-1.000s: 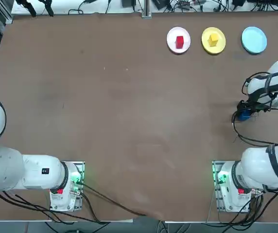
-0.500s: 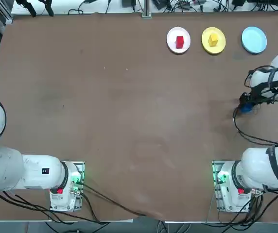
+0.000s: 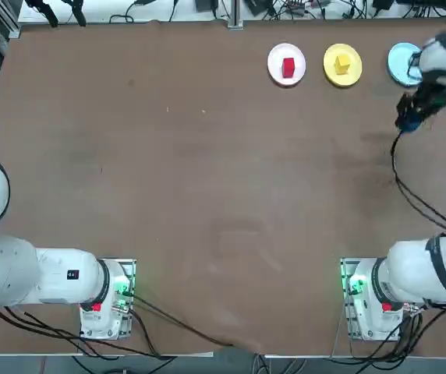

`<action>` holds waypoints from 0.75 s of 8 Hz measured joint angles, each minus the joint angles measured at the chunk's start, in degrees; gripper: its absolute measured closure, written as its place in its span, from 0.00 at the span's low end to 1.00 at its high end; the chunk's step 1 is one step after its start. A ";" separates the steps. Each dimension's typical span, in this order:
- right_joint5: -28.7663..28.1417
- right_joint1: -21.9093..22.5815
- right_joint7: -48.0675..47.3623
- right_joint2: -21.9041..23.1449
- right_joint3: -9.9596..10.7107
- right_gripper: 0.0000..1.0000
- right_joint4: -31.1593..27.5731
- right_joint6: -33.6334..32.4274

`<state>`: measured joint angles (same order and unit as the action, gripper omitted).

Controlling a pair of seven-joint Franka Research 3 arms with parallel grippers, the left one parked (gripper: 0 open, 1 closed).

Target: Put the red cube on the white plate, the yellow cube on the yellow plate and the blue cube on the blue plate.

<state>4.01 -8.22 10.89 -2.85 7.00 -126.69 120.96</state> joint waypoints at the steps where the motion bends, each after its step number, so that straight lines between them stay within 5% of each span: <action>1: -0.01 0.50 -0.82 -4.82 -0.01 0.30 6.76 -0.69; 6: 0.00 -0.66 -1.27 -32.99 0.78 0.30 43.97 -2.28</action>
<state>4.01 -8.88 9.62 -35.84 7.78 -82.72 118.68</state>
